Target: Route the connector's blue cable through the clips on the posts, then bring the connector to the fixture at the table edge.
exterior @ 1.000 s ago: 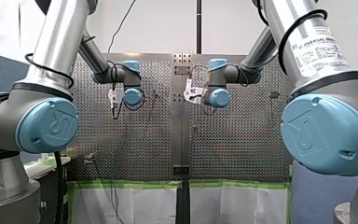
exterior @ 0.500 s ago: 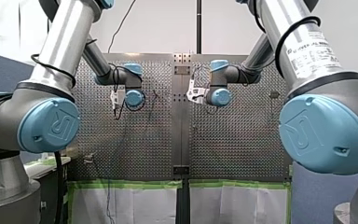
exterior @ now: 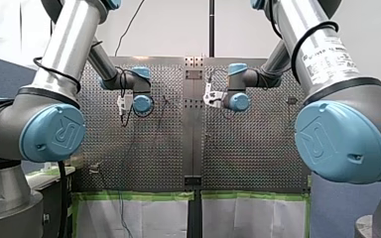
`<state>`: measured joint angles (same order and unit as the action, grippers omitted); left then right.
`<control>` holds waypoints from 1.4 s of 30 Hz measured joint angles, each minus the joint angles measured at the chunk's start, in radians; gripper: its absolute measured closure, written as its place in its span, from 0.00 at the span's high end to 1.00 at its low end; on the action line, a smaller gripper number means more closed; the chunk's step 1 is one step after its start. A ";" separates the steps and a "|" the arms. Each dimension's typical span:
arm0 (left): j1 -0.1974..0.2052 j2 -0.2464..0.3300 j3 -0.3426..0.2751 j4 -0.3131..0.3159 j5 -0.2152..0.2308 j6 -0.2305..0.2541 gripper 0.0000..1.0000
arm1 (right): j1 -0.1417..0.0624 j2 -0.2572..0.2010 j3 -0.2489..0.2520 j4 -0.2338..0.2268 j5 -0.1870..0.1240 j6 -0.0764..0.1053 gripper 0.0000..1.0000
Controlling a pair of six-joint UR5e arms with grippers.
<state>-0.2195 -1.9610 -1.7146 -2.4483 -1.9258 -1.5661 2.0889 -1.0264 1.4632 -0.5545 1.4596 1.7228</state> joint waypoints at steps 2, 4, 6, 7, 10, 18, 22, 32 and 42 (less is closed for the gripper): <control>0.000 0.000 0.000 0.000 0.000 0.000 0.00 | -0.003 0.006 -0.011 0.005 -0.009 0.002 0.00; 0.000 0.000 0.000 0.000 0.000 0.000 0.00 | -0.005 0.014 -0.021 0.013 -0.017 0.002 0.00; 0.000 0.000 0.000 0.000 0.000 0.000 0.00 | -0.006 0.024 -0.031 0.023 -0.025 0.000 0.00; 0.000 0.000 0.000 0.001 0.000 0.000 0.00 | -0.006 0.027 -0.034 0.025 -0.027 0.000 0.00; 0.000 0.000 0.000 0.003 0.000 0.000 0.02 | -0.006 0.034 -0.041 0.029 -0.033 0.000 0.00; -0.006 0.000 0.000 0.019 -0.008 0.014 0.27 | -0.006 0.038 -0.045 0.033 -0.041 0.000 0.00; -0.005 0.000 -0.001 0.019 -0.005 0.011 0.38 | -0.006 0.039 -0.045 0.035 -0.043 -0.001 0.00; 0.007 0.000 -0.001 -0.001 0.058 0.004 1.00 | -0.006 0.039 -0.045 0.045 -0.044 -0.002 0.00; 0.008 0.003 -0.005 -0.072 0.002 0.001 1.00 | -0.005 0.039 -0.045 0.052 -0.044 -0.003 0.00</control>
<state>-0.2113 -1.9578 -1.7197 -2.5201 -1.9241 -1.5653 2.0839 -0.9873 1.4183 -0.5020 1.4160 1.7193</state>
